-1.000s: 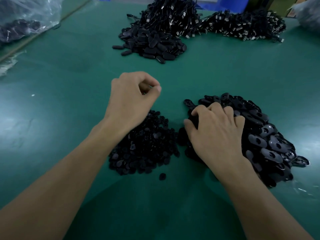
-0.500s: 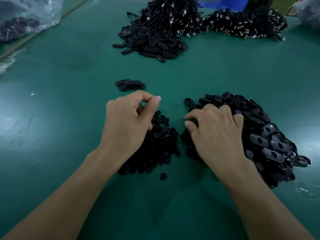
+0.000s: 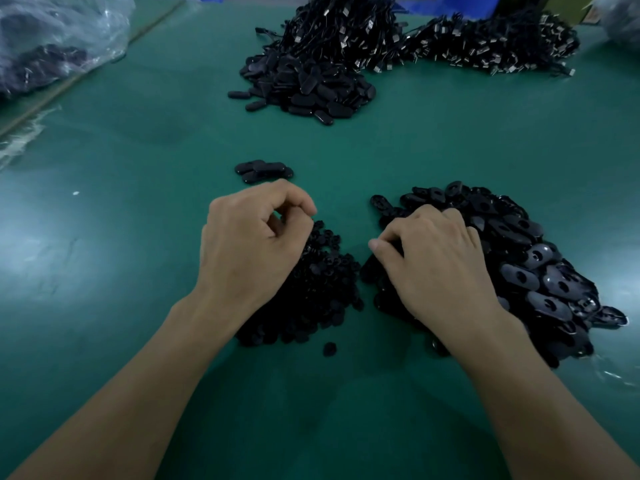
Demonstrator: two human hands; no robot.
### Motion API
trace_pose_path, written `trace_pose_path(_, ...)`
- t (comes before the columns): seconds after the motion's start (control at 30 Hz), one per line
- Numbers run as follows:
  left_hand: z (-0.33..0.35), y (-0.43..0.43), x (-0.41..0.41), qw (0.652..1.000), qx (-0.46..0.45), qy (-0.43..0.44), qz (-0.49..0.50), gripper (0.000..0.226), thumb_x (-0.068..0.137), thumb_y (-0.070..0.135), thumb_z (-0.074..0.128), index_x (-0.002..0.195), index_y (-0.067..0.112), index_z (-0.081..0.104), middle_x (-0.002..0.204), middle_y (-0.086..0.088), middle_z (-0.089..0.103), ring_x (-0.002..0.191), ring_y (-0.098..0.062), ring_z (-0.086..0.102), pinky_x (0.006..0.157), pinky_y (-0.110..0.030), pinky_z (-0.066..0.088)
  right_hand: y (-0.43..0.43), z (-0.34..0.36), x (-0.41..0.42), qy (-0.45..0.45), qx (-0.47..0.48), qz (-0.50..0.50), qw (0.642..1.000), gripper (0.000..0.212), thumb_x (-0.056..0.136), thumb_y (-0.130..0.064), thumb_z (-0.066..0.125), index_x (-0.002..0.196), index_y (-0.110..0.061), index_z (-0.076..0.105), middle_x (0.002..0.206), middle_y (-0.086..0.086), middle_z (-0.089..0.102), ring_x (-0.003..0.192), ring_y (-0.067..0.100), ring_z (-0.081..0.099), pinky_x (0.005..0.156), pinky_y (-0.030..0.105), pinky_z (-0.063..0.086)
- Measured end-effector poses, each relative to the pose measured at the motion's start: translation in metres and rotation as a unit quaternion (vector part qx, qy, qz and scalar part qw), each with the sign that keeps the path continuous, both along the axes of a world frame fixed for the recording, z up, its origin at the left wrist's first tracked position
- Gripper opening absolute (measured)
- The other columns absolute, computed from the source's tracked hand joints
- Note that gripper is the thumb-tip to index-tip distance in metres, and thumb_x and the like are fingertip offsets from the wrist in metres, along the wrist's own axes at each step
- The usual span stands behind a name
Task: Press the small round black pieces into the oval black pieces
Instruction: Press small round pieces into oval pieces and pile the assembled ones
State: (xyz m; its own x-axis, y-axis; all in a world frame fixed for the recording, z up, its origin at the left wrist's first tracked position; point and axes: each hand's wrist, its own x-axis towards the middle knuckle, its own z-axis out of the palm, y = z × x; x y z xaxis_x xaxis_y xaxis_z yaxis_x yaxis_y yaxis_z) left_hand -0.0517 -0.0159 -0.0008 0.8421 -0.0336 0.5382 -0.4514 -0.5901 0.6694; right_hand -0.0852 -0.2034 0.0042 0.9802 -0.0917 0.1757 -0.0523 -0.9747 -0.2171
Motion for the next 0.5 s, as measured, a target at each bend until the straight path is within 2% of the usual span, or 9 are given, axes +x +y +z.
trace_pose_path(0.07,0.0003,-0.0004,-0.0005,1.0,-0.005,0.012,0.01,0.018,0.082,0.022,0.059,0.077,0.031,0.073,0.061,0.014,0.063,0.055,-0.013,0.058,0.05,-0.03,0.046,-0.0002,0.001,0.0005,0.0,0.021,-0.002,1.0,0.033,0.1,-0.049,0.048,0.104,-0.028,0.073,0.111,-0.001,0.058,0.114,0.025,0.044,0.094,0.039,0.033)
trace_pose_path(0.17,0.0018,0.0002,-0.0015,1.0,-0.004,0.011,0.017,0.017,0.083,0.024,0.06,0.077,0.035,0.071,0.067,0.015,0.066,0.06,-0.011,0.061,0.054,-0.035,0.052,-0.0009,0.0023,0.001,0.023,0.03,0.015,0.999,0.027,0.093,-0.049,0.058,0.107,-0.03,0.07,0.114,-0.003,0.057,0.118,0.024,0.041,0.096,0.039,0.031)
trace_pose_path(0.4,-0.0001,0.0004,-0.0001,1.0,-0.001,0.006,0.019,0.02,0.085,0.023,0.06,0.079,0.04,0.068,0.066,0.019,0.064,0.058,-0.013,0.06,0.051,-0.03,0.048,-0.0043,-0.0002,0.0034,0.03,0.036,0.015,0.999,0.018,0.092,-0.046,0.066,0.101,-0.03,0.069,0.102,-0.008,0.045,0.117,0.025,0.041,0.095,0.039,0.03)
trace_pose_path(0.5,-0.0012,0.0002,0.0006,1.0,0.0,0.004,0.016,0.021,0.086,0.024,0.06,0.08,0.042,0.068,0.066,0.018,0.065,0.058,-0.014,0.06,0.051,-0.029,0.048,-0.0059,0.0006,0.0048,0.032,0.054,0.006,0.998,0.011,0.091,-0.043,0.069,0.091,-0.032,0.069,0.098,-0.01,0.043,0.115,0.024,0.041,0.087,0.035,0.023)
